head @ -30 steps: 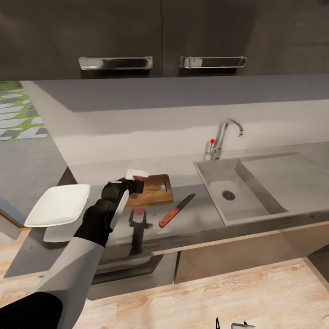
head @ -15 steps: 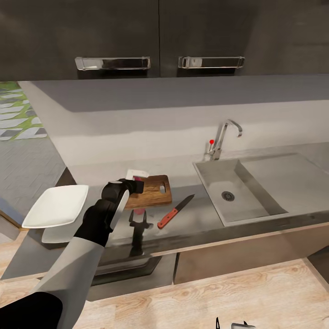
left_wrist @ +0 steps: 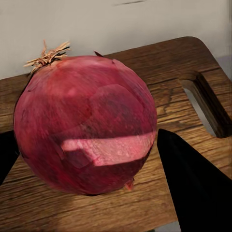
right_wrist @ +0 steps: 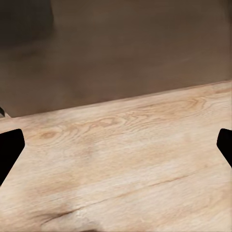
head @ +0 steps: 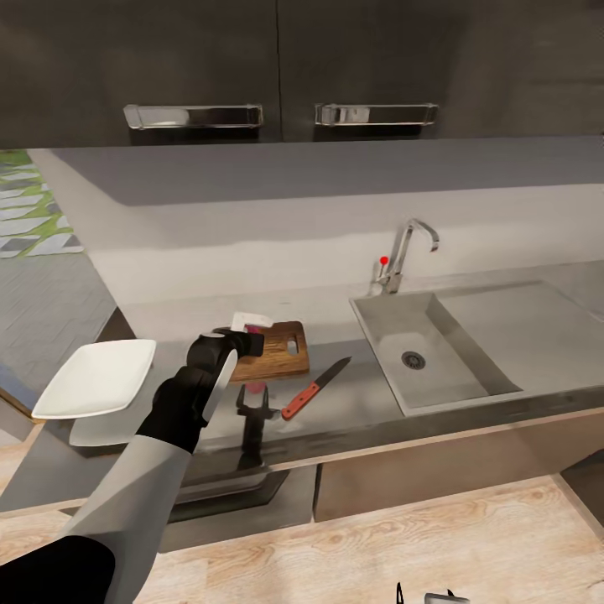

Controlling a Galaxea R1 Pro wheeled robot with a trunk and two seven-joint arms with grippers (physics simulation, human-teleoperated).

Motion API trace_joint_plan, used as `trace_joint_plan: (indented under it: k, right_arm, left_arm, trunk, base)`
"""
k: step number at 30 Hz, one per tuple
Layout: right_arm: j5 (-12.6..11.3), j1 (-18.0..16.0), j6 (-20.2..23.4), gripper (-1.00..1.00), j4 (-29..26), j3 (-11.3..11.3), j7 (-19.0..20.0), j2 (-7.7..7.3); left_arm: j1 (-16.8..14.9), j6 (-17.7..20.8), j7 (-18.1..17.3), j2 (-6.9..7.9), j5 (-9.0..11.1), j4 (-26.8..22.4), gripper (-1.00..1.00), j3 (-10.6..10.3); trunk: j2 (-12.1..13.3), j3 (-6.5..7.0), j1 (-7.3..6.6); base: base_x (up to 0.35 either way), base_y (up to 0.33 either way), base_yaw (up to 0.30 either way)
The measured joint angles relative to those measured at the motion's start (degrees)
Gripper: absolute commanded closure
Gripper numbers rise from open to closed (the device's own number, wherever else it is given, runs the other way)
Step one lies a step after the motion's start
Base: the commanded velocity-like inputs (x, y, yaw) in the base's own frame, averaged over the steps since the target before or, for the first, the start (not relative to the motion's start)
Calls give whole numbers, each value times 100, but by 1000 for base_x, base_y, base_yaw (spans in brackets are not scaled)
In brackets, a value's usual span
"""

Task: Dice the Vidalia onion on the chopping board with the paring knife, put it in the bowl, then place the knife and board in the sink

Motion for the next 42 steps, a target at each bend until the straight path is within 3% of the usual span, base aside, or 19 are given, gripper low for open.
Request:
trace_joint_plan:
  k: [42]
  right_arm:
    - [0,0,8,-100,0,9,0,16]
  left_arm:
    - [0,-3,0,8,1,4,100,9]
  trunk:
    - [0,-84,0]
  base:
    - [22,-1,0]
